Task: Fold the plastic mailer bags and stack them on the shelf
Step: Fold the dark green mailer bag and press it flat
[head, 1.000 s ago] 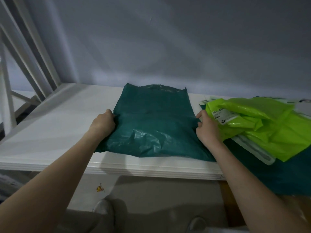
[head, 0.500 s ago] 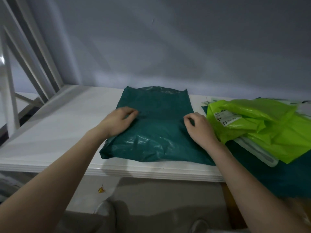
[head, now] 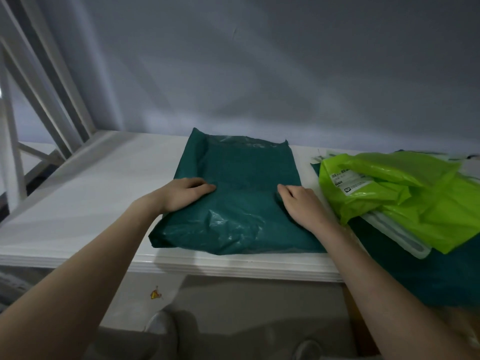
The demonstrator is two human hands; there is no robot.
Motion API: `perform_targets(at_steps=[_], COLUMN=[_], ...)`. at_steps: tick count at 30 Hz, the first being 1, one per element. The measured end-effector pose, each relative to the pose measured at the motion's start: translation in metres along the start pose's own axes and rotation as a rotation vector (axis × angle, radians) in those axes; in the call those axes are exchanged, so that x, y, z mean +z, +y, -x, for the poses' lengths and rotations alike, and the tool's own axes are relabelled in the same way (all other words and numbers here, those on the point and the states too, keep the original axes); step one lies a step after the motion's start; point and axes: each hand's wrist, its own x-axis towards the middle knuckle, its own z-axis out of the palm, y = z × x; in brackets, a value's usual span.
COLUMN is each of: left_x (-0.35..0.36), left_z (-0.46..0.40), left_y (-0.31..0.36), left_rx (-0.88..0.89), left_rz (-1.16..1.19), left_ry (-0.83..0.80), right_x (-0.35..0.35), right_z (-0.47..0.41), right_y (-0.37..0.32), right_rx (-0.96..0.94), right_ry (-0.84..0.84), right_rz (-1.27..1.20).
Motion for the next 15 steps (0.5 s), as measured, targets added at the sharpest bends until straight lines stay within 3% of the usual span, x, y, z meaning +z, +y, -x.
perform_targets(at_steps=[8, 15], left_x=[-0.013, -0.014], left_z=[-0.022, -0.058], left_y=[-0.024, -0.043], left_rx=[0.053, -0.127], left_rz=[-0.044, 0.035], left_ry=[0.454, 0.375], right_x=[-0.011, -0.009], right_z=[-0.025, -0.06], right_y=[0.017, 0.032], right_rx=[0.033, 0.168], right_ry=[0.07, 0.004], right_rz=[-0.118, -0.151])
